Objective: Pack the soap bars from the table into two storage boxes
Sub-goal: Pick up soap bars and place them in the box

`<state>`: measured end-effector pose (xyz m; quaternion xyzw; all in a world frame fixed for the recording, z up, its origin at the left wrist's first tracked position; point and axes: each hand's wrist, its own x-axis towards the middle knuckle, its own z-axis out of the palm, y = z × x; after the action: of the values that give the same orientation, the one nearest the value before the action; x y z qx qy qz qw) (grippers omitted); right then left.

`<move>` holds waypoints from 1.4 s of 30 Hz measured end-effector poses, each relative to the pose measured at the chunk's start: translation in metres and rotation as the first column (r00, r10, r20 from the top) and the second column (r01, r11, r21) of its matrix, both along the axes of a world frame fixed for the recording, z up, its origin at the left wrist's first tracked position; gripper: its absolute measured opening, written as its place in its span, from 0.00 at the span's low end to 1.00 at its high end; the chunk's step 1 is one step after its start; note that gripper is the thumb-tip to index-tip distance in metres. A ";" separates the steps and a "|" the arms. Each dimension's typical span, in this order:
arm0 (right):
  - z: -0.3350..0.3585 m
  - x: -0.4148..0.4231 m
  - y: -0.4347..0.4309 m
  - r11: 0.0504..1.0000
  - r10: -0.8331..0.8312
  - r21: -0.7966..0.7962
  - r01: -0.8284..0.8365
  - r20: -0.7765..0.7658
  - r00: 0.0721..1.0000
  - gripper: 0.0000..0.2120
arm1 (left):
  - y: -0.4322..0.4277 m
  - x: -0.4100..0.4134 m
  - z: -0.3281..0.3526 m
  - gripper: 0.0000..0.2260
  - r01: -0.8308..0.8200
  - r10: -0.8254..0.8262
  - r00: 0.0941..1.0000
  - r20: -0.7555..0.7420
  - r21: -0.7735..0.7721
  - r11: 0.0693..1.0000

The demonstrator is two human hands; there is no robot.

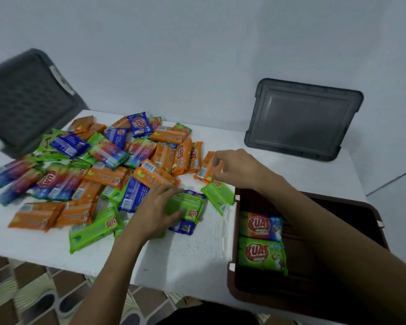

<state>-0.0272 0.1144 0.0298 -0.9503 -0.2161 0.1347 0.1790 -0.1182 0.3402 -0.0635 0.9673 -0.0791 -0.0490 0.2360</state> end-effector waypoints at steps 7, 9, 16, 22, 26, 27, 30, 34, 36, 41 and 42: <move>-0.033 0.029 0.040 0.868 0.186 -0.410 -0.281 -0.257 0.948 0.22 | 0.012 0.005 -0.011 0.33 0.092 -0.089 0.995 -0.052 0.053 0.994; -0.032 0.028 0.044 0.844 0.172 -0.443 -0.303 -0.311 0.935 0.23 | 0.014 0.005 -0.013 0.33 0.103 -0.100 0.994 -0.053 0.057 0.993; -0.036 0.029 0.062 0.752 0.145 -0.553 -0.359 -0.393 0.908 0.31 | 0.017 0.007 -0.015 0.31 0.096 -0.095 0.994 -0.058 0.012 0.995; -0.043 0.030 0.072 0.698 0.168 -0.605 -0.383 -0.381 0.909 0.35 | 0.019 0.007 -0.014 0.30 0.103 -0.103 0.993 -0.053 0.007 0.995; -0.025 0.034 0.064 0.810 0.115 -0.499 -0.307 -0.378 0.919 0.29 | 0.020 0.006 -0.014 0.30 0.113 -0.112 0.992 -0.051 0.011 0.994; -0.021 0.036 0.059 0.857 0.083 -0.442 -0.265 -0.390 0.917 0.27 | 0.020 0.006 -0.014 0.30 0.114 -0.113 0.992 -0.054 0.010 0.993; -0.010 0.045 0.048 0.949 0.038 -0.268 -0.166 -0.426 0.904 0.21 | 0.023 0.009 -0.011 0.28 0.098 -0.100 0.994 -0.048 -0.048 0.994; 0.002 0.049 0.030 0.993 0.088 -0.035 -0.109 -0.372 0.924 0.18 | 0.035 0.024 0.004 0.25 0.050 -0.047 0.999 0.024 -0.104 0.993; 0.006 0.049 0.021 0.992 0.118 0.077 -0.098 -0.345 0.931 0.18 | 0.043 0.035 0.014 0.20 -0.011 0.020 0.997 0.080 -0.116 0.993; 0.010 0.040 0.012 0.925 0.102 0.377 0.041 -0.351 0.931 0.19 | 0.067 0.076 0.025 0.16 -0.212 0.226 0.959 0.172 -0.099 0.972; 0.008 0.038 0.012 0.913 0.088 0.404 0.053 -0.322 0.942 0.19 | 0.073 0.086 0.024 0.17 -0.247 0.257 0.953 0.162 -0.079 0.966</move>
<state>0.0112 0.1267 0.0376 -0.8535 -0.2145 0.2473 0.4055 -0.0320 0.4133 -0.0396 0.9629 0.0236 0.0667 0.2605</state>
